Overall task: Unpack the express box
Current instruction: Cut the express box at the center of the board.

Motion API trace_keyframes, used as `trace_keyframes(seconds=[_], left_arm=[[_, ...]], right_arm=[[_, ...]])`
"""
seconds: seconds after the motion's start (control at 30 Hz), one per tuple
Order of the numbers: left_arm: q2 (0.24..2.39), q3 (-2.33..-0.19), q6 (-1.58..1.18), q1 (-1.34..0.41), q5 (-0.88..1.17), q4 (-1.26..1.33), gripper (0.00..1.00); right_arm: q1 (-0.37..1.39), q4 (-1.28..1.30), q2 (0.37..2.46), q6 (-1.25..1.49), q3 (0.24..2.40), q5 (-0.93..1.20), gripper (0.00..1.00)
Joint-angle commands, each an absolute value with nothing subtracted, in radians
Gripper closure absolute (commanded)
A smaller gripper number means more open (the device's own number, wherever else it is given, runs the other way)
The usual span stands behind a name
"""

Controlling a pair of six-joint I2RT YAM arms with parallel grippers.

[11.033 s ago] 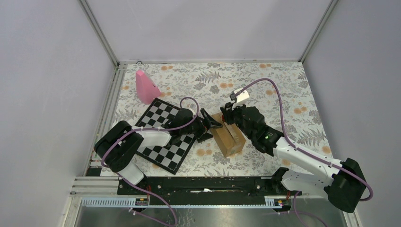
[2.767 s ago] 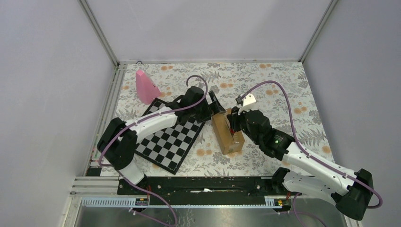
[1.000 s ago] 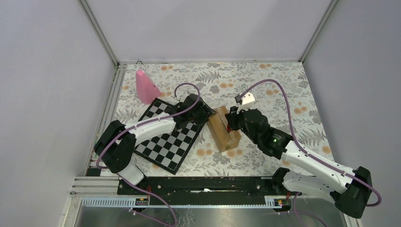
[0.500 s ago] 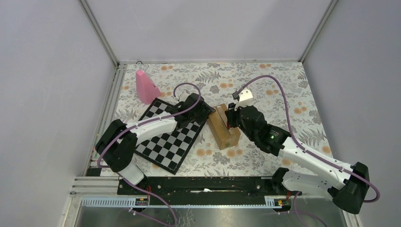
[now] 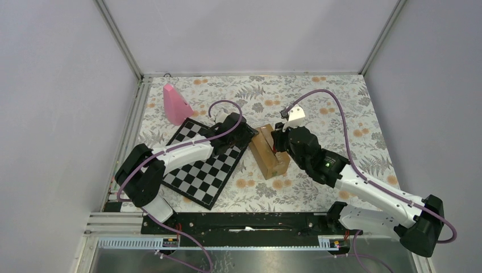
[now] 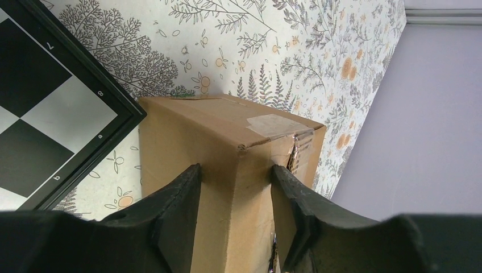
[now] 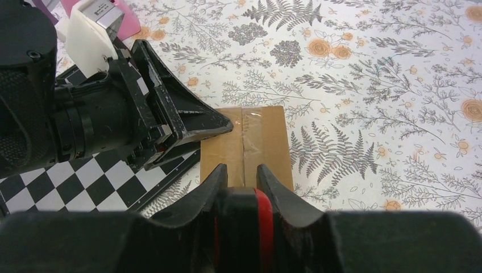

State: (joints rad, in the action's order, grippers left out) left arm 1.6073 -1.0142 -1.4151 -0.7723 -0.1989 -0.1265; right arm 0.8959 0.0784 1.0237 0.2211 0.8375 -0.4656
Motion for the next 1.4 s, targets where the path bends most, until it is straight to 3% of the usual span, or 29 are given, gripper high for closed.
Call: trace_keyframes(seconds=[0.0,1.37], left_arm=[[1.652,-1.014,-1.429,-0.770,-0.250,-0.193,1.00],[1.670,-1.028,-1.428,-0.770,-0.235,-0.208,1.00]], right_arm=[[0.910,0.041,0.972,0.217,0.836,-0.523,1.00],[0.939,-0.024,0.928,0.150,0.753,-0.523,1.00]])
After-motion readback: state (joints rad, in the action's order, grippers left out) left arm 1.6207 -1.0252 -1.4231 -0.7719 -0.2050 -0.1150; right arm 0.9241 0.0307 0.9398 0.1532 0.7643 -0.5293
